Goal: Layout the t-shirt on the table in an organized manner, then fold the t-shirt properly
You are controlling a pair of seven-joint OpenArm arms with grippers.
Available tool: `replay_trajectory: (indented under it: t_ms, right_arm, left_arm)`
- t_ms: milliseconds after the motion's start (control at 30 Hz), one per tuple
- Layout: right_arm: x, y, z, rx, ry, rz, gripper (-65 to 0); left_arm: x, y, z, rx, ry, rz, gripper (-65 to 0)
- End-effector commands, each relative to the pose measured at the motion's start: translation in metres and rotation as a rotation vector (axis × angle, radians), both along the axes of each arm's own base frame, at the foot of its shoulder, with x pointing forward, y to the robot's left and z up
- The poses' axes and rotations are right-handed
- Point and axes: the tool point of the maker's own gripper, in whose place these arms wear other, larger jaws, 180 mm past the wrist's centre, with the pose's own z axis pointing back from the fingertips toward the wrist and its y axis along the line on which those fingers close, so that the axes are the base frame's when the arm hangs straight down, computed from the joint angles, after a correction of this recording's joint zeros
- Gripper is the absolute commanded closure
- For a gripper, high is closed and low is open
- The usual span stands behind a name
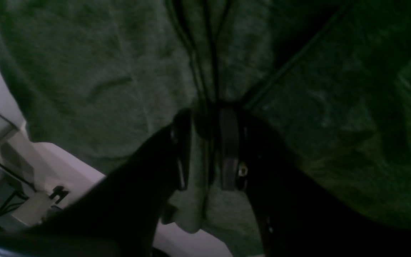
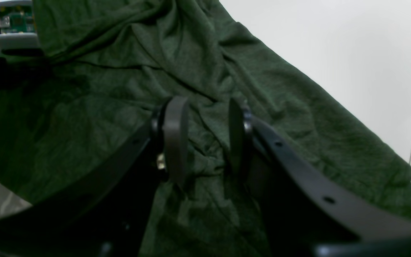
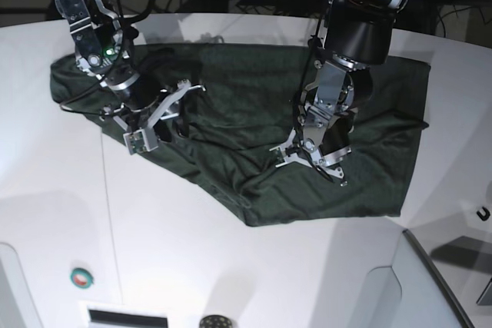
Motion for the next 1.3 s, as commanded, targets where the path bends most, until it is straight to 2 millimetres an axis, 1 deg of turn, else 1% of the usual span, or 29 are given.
replay_trajectory:
  t_ms: [0,67,133,200,267,433,467,500,600,767,1100,1267]
  right_arm:
    - [0.008,0.001,0.014,0.018,-0.05,0.0,-17.6]
    - [0.008,0.001,0.014,0.018,-0.05,0.0,-17.6]
    - [0.008,0.001,0.013,0.018,-0.049,0.0,-17.6]
    - [0.009,0.001,0.014,0.018,-0.051,0.0,-17.6]
    - [0.009,0.001,0.014,0.018,-0.051,0.0,-17.6]
    - [0.009,0.001,0.014,0.018,-0.052,0.0,-17.6]
    - [0.009,0.001,0.014,0.018,-0.052,0.0,-17.6]
    - [0.009,0.001,0.014,0.018,-0.052,0.0,-17.6]
    - [0.012,0.001,0.016,0.018,-0.058,0.0,-17.6]
    - [0.012,0.0,0.016,0.016,-0.058,0.0,-17.6]
    - [0.012,0.0,0.016,0.016,-0.058,0.0,-17.6]
    - [0.012,0.0,0.016,0.016,-0.058,0.0,-17.6]
  left_arm:
    - [0.016,0.003,0.013,0.01,-0.045,0.004,-12.2]
    - [0.016,0.004,0.014,0.014,-0.047,0.004,-12.2]
    - [0.016,0.011,0.014,0.028,-0.047,0.006,-12.2]
    - [0.016,0.012,0.014,0.027,-0.047,0.009,-12.0]
    - [0.016,0.018,0.015,0.038,-0.047,0.011,-12.0]
    - [0.016,0.018,0.015,0.038,-0.047,0.012,-11.7]
    - [0.016,0.018,0.015,0.038,-0.047,0.012,-10.7]
    - [0.016,0.018,0.015,0.038,-0.049,0.011,-8.4]
    - [0.019,0.017,0.019,0.035,-0.064,0.01,-0.2]
    - [0.028,0.017,0.029,0.038,-0.094,0.009,0.0]
    - [0.034,0.017,0.035,0.04,-0.112,0.008,0.0]
    - [0.044,0.018,0.041,0.04,-0.128,0.011,0.0]
